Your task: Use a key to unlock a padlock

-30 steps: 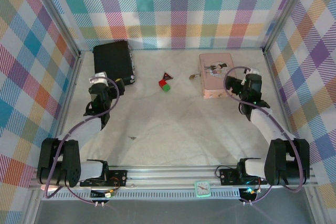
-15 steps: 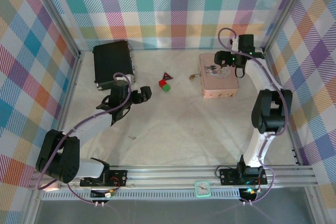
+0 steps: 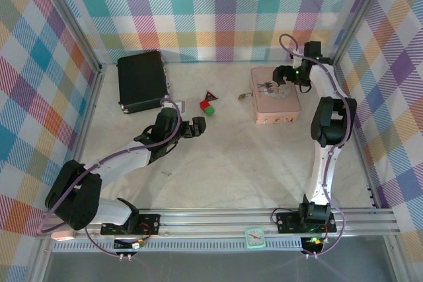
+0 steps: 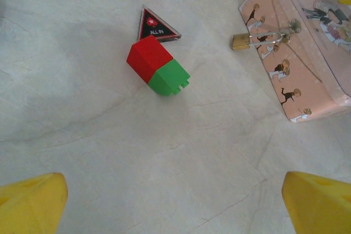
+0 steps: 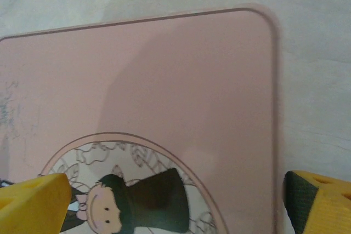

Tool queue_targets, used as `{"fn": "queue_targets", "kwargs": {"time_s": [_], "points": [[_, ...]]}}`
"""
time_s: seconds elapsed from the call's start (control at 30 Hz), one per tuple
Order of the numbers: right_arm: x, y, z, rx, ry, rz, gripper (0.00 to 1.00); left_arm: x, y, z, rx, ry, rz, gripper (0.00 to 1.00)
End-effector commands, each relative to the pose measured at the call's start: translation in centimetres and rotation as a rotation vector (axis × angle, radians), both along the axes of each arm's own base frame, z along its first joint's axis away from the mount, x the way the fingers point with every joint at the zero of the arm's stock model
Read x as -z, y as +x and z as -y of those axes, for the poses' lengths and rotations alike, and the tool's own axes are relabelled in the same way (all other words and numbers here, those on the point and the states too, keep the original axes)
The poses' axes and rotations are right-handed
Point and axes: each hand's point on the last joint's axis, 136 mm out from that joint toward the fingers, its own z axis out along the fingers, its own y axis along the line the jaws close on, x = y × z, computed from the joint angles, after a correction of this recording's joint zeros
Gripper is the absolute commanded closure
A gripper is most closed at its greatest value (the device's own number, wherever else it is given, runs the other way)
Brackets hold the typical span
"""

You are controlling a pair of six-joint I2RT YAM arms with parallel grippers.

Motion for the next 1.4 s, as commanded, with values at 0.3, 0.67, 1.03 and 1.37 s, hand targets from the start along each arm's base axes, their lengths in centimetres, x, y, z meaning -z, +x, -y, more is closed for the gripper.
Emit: {"fn": "queue_targets", "kwargs": {"time_s": [0.3,0.67,1.03,1.37], "points": [[1.9,-3.7,-8.0,-0.364,0.033,0.006,0.13,-2.7,0.5,7.7,0.221,-0.257,0.055,0.13],[0.5,-4.9,-9.2,-0.405,0.057,0.029,0.19,1.6,-0.6,18.1,0.375,-0.362,-0.073,0.8],[-1.9,-5.2,-9.5,-0.355,0.088,0.081,0.15,4.3,-0.3,24.4,0.451,-0.363,-0.118,0.83],[-9.2,-5.6,-2.3,0.183,0.017,0.147,0.01,0.4,-3.4,28.5,0.556,-0.395,-0.095,0.53]]}}
